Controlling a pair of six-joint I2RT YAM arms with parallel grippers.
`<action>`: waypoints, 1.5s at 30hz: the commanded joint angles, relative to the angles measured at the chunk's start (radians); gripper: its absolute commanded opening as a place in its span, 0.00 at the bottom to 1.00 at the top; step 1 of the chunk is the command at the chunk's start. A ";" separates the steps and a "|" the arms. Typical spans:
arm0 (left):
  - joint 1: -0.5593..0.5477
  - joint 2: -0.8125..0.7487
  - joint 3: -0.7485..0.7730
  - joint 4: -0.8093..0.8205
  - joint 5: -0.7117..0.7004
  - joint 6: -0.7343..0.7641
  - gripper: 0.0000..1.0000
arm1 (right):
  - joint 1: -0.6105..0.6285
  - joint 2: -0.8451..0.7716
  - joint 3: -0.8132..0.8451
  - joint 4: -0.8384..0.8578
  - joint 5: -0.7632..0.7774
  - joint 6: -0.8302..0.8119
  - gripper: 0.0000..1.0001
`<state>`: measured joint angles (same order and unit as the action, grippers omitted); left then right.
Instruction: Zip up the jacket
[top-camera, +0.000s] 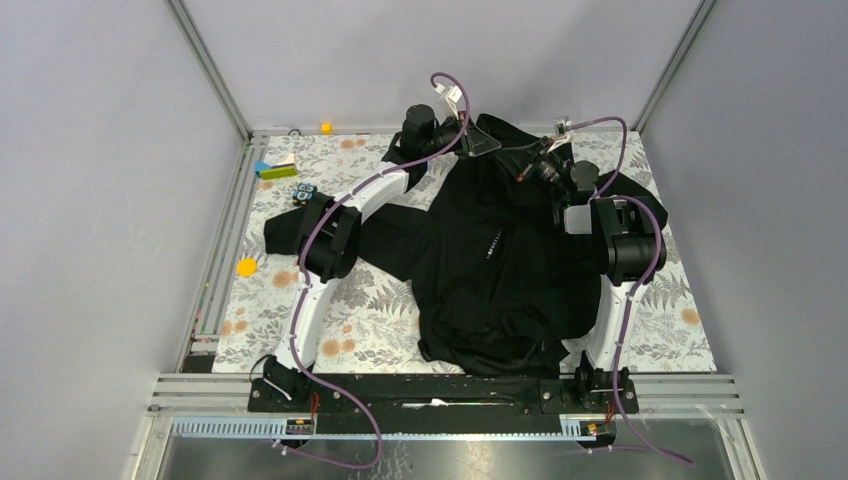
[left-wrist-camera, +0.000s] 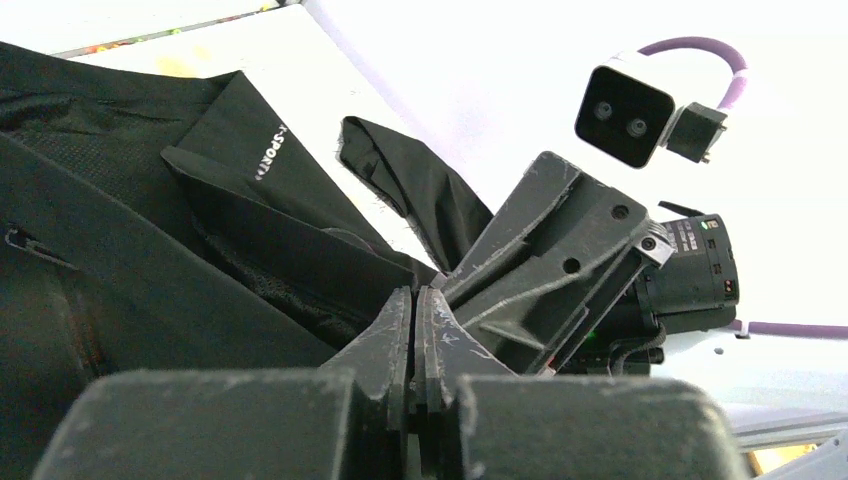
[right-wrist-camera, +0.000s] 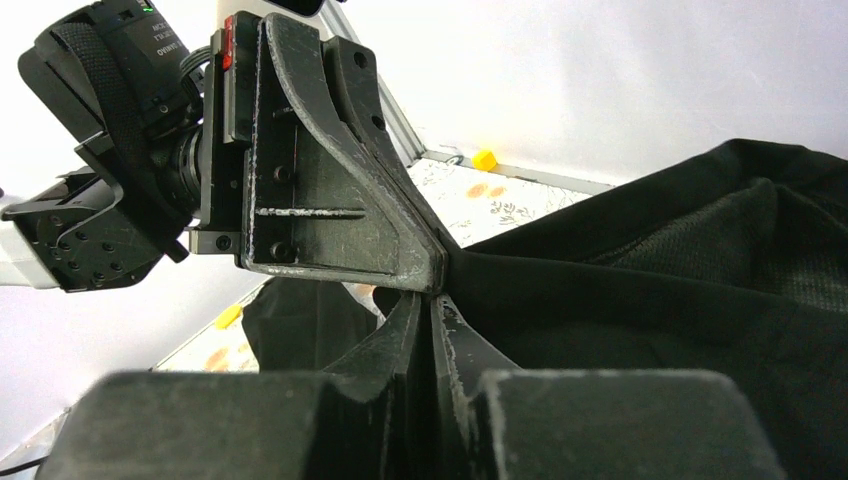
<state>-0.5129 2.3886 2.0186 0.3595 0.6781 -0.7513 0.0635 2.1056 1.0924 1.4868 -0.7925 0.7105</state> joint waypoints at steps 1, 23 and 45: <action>-0.005 -0.073 -0.007 0.009 -0.011 0.019 0.00 | 0.004 -0.058 -0.035 0.120 0.113 0.010 0.23; -0.001 -0.135 -0.035 -0.097 -0.122 -0.025 0.00 | 0.159 -0.322 -0.235 -0.259 0.303 -0.238 0.37; -0.001 -0.163 -0.066 -0.080 -0.111 -0.037 0.00 | 0.174 -0.231 -0.232 -0.278 0.463 -0.291 0.52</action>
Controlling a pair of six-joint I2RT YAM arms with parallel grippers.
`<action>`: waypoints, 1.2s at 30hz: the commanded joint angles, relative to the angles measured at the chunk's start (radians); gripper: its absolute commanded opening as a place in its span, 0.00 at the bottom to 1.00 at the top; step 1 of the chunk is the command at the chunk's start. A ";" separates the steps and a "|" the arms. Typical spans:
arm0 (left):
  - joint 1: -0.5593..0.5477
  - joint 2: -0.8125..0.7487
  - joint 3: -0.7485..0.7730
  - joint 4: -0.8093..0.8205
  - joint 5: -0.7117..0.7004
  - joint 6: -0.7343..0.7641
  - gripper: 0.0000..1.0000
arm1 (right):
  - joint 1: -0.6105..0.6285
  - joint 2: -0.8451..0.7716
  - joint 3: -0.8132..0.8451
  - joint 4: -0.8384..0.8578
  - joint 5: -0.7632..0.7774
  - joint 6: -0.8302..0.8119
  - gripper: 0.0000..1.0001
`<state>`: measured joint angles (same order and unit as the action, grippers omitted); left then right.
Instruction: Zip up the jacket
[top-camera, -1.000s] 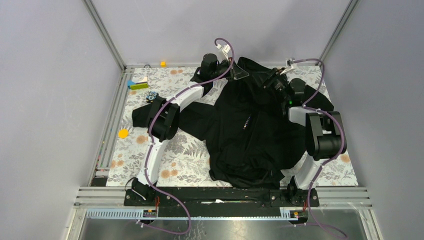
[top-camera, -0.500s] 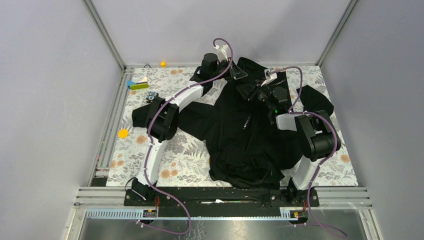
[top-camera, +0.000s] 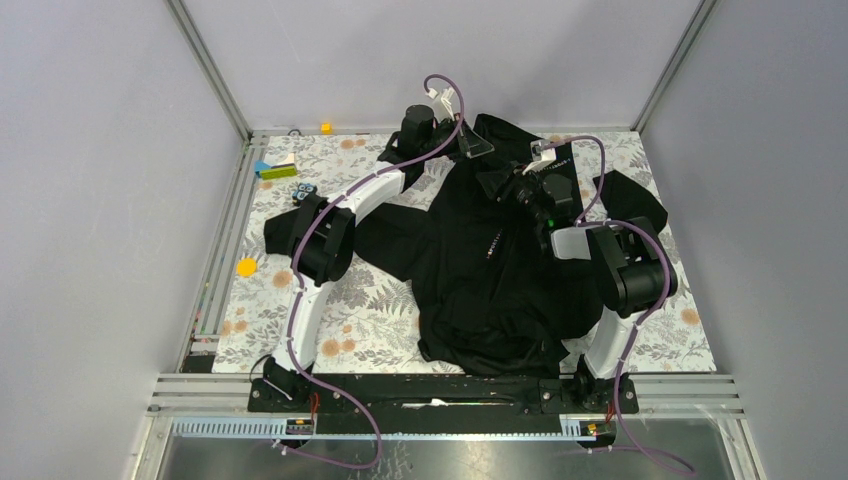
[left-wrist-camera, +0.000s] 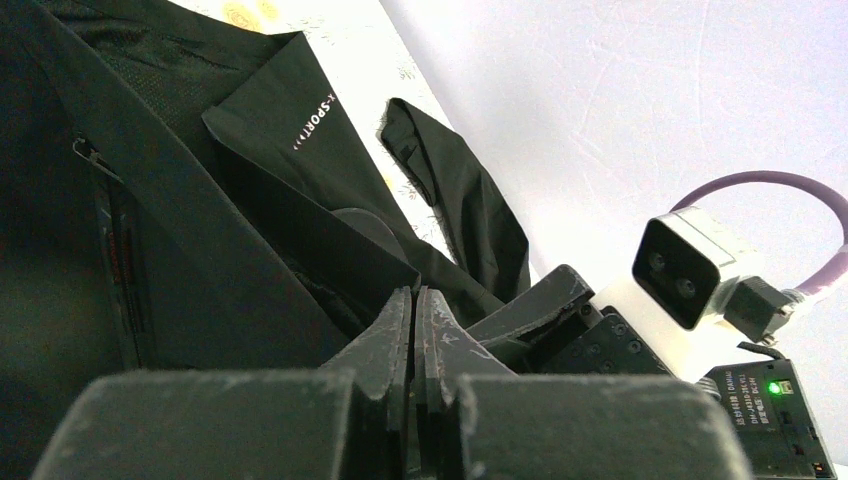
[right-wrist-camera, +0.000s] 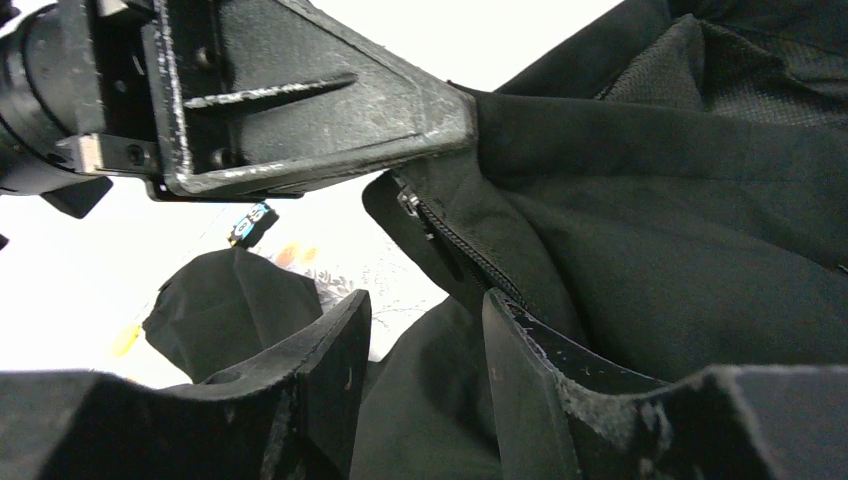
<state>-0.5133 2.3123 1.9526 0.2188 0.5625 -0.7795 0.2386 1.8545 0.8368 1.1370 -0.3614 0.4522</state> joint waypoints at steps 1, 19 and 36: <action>-0.001 -0.086 0.000 0.060 0.005 -0.009 0.00 | -0.001 0.025 0.026 0.083 0.028 -0.032 0.51; -0.001 -0.071 0.003 0.072 0.021 -0.021 0.00 | -0.001 0.084 0.090 0.187 0.027 -0.044 0.42; 0.000 -0.068 0.005 0.074 0.026 -0.022 0.00 | -0.001 0.097 0.127 0.181 0.023 -0.055 0.32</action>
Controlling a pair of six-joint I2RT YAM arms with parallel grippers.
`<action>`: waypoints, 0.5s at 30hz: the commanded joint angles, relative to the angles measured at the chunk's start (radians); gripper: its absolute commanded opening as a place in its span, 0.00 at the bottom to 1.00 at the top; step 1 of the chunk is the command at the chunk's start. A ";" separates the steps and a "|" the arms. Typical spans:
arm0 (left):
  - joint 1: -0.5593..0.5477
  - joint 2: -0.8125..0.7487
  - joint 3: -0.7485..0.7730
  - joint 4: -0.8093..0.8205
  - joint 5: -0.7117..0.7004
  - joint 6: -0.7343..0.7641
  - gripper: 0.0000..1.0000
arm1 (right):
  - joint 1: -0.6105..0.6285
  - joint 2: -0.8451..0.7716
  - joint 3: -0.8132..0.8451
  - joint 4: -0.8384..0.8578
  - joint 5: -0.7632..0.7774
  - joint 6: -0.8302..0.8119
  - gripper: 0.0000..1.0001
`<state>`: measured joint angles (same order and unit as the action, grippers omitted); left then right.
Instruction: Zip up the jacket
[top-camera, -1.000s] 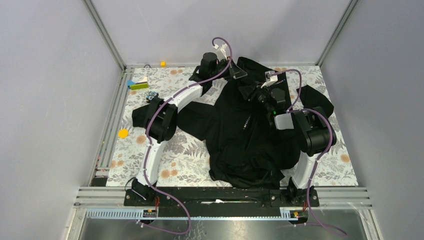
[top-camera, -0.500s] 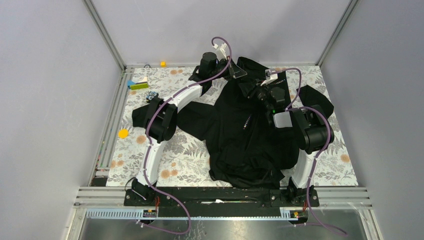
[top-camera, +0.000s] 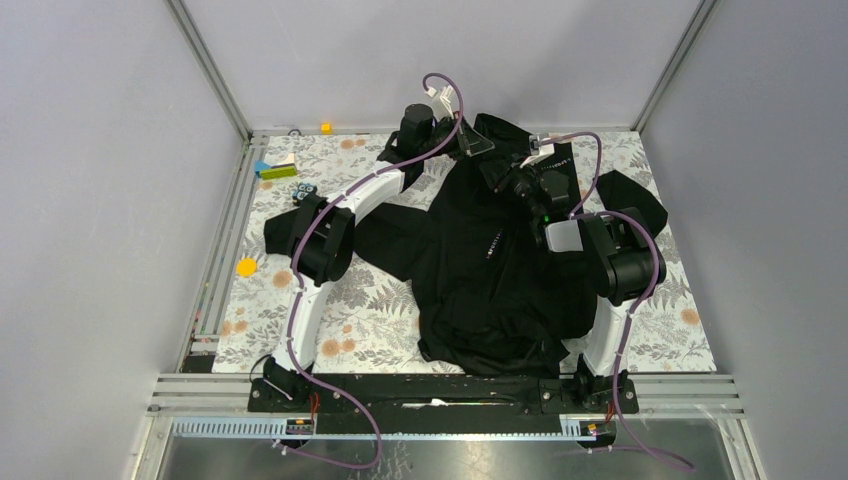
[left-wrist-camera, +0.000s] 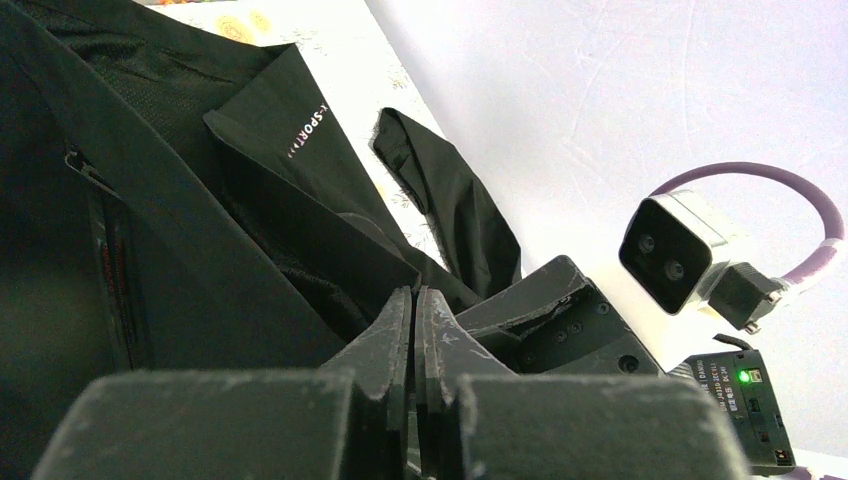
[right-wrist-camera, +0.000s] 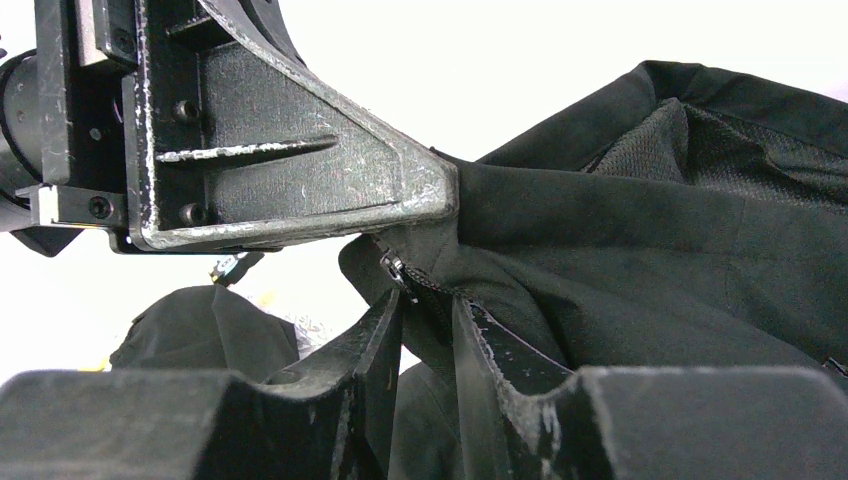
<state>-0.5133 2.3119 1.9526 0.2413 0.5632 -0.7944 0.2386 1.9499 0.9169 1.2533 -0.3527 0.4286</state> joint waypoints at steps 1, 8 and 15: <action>-0.001 -0.068 0.005 0.052 0.024 -0.007 0.00 | -0.001 0.002 0.049 0.064 0.013 -0.030 0.31; 0.000 -0.070 0.005 0.057 0.018 -0.004 0.00 | -0.001 -0.008 0.029 0.037 0.007 -0.013 0.09; 0.016 -0.029 0.071 0.082 0.020 -0.055 0.00 | -0.005 -0.081 0.024 -0.250 0.059 0.039 0.00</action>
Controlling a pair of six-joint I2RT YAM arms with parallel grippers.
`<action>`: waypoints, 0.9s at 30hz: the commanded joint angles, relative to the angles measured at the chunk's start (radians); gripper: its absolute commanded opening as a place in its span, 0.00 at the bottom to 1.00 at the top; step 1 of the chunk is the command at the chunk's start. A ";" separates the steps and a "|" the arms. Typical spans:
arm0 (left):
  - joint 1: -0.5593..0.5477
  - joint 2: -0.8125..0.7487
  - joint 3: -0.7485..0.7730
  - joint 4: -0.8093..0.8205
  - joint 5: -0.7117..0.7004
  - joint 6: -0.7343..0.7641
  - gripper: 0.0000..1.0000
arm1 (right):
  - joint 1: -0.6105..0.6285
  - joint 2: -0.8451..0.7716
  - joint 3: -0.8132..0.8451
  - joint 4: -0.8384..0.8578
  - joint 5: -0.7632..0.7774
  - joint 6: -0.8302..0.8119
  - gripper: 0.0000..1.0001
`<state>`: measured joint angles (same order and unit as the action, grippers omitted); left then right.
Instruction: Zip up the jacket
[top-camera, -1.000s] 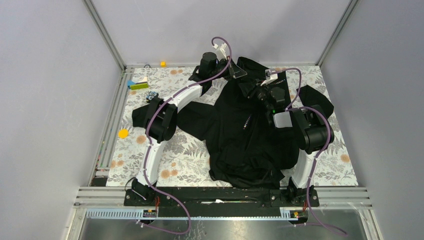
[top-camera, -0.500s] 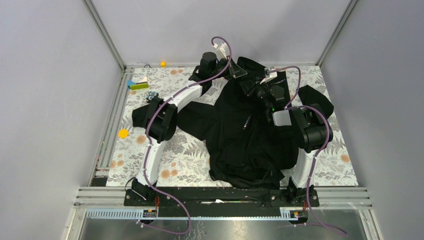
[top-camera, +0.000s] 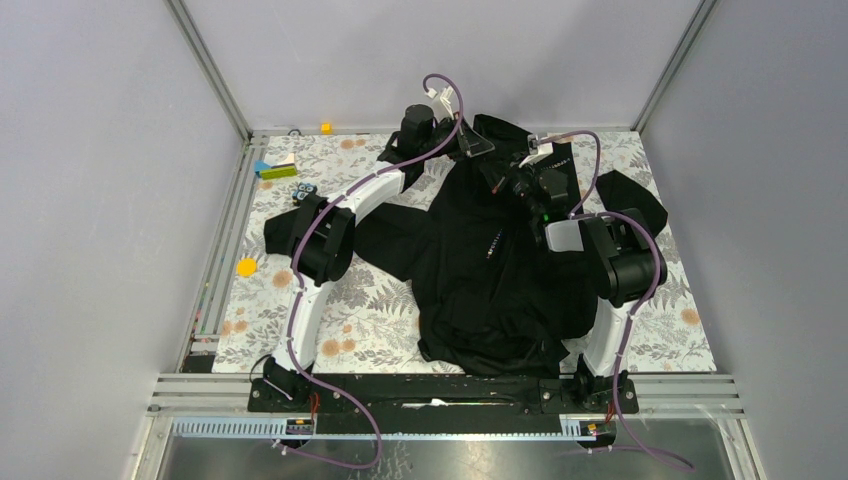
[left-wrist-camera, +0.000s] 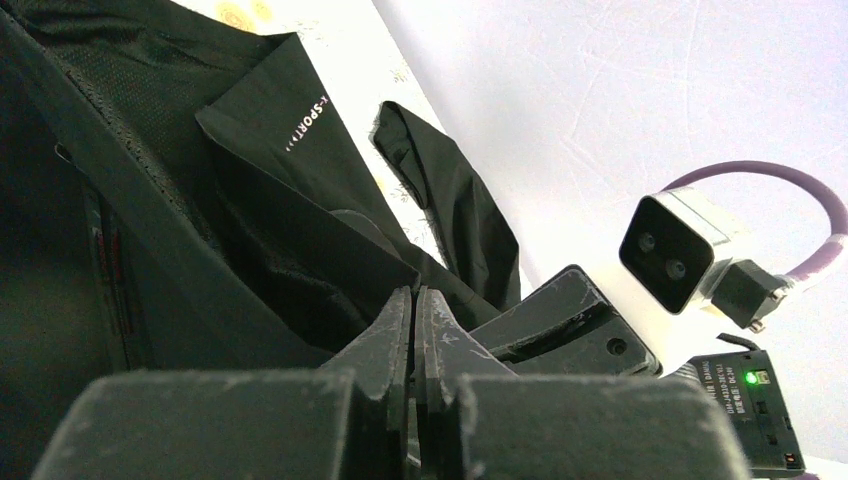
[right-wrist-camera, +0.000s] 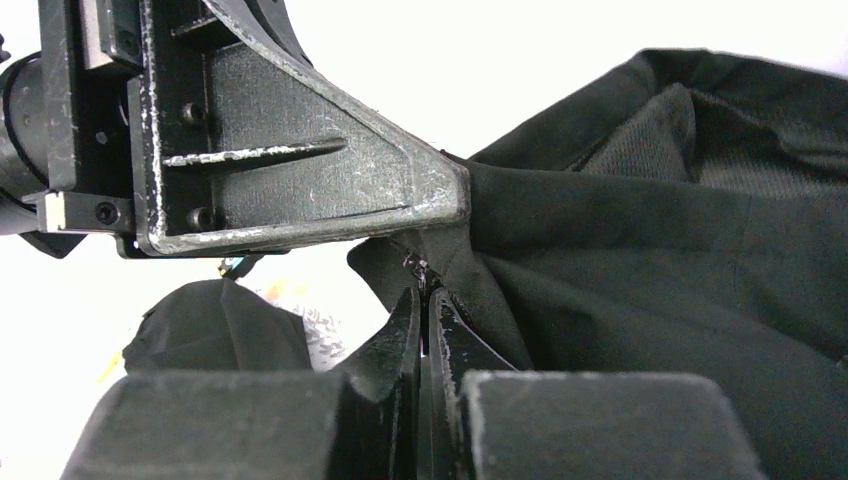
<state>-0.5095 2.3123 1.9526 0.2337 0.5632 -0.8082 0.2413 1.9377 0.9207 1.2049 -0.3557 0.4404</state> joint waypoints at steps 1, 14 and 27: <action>0.013 -0.027 0.082 0.080 0.015 -0.038 0.00 | -0.010 -0.079 0.034 -0.257 0.062 0.036 0.00; 0.031 -0.089 0.102 -0.098 -0.045 0.128 0.00 | -0.108 -0.024 0.231 -0.789 -0.369 0.013 0.00; 0.022 -0.061 0.116 -0.105 -0.021 0.096 0.00 | -0.130 -0.043 0.189 -0.531 -0.462 0.006 0.21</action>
<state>-0.5045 2.3169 1.9976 0.0402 0.5568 -0.7013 0.1211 1.9030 1.1423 0.5743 -0.8024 0.4088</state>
